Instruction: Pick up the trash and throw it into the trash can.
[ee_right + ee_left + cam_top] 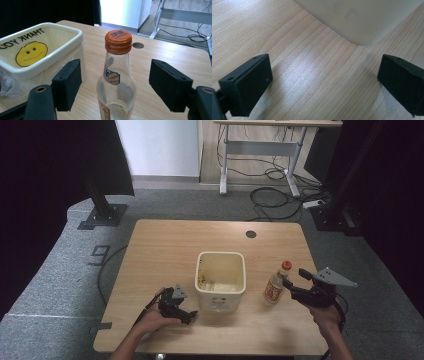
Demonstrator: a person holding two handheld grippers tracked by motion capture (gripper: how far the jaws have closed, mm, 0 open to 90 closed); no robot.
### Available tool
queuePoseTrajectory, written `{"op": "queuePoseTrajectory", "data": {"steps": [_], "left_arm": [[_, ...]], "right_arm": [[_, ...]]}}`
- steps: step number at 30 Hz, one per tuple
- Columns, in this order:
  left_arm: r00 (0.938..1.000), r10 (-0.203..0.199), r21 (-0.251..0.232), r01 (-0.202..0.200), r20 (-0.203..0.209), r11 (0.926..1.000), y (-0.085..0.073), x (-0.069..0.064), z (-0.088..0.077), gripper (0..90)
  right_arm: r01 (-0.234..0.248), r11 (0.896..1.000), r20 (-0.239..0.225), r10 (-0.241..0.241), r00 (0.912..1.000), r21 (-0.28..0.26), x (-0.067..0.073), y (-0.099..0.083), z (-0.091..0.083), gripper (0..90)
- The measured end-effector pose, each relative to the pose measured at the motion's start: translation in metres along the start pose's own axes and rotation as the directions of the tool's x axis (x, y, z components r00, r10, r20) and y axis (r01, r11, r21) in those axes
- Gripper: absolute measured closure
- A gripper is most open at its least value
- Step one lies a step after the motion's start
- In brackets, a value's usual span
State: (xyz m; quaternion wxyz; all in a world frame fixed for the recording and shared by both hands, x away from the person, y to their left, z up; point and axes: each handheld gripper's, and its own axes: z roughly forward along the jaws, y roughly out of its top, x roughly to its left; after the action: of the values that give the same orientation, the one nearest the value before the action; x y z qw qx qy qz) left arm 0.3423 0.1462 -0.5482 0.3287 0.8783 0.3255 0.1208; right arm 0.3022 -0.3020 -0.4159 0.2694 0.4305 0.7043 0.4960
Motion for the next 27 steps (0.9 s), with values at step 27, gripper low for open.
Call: {"op": "queuePoseTrajectory", "data": {"steps": [27], "left_arm": [[1.0000,0.000,0.001,0.000,0.001,1.0000,0.000,0.000,0.000,0.0]], "right_arm": [[0.018,1.000,0.030,-0.018,0.9994,0.015,-0.001,0.008,0.030,34.6]]}}
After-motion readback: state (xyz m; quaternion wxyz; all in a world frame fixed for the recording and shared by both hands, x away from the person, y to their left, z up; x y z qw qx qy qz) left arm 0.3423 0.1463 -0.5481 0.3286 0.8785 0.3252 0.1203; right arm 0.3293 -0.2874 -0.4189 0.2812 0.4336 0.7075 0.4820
